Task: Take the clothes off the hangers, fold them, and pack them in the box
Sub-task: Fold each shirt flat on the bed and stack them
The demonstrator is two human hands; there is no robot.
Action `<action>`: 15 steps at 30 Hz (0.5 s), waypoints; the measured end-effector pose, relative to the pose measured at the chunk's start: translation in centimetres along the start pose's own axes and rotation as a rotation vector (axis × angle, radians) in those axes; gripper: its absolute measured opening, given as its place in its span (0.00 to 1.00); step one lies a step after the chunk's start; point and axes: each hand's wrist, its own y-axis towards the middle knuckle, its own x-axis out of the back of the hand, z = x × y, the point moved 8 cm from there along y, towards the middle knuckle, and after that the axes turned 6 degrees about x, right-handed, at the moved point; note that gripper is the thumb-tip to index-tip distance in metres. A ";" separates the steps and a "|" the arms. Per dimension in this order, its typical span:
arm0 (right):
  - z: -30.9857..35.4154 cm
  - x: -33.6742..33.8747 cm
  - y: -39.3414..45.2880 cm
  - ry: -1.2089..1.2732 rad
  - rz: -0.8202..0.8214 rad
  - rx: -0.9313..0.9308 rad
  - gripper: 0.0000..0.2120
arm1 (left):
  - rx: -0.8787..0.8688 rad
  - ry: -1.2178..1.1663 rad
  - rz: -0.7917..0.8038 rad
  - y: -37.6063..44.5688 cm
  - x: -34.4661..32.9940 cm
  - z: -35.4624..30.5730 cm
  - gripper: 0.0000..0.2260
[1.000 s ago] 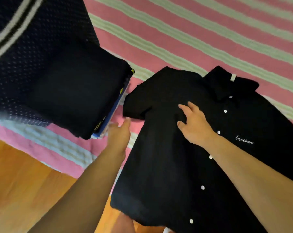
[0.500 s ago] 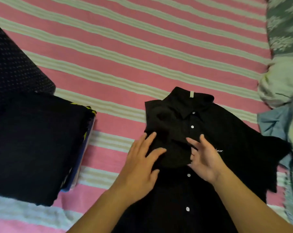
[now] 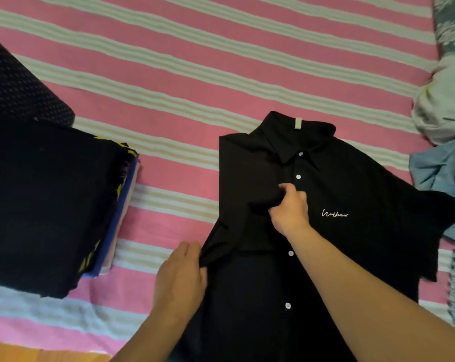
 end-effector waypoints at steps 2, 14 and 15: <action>0.2 -0.3 0.5 -0.188 0.070 0.080 0.24 | 0.200 -0.034 -0.003 0.6 0.7 3.0 0.05; -4.8 2.6 -1.9 0.035 -0.235 -0.177 0.03 | 0.473 0.075 0.008 1.3 1.4 7.9 0.09; -5.5 2.3 -2.4 -0.008 -0.194 -0.215 0.07 | 0.438 0.115 -0.026 1.2 1.8 7.6 0.06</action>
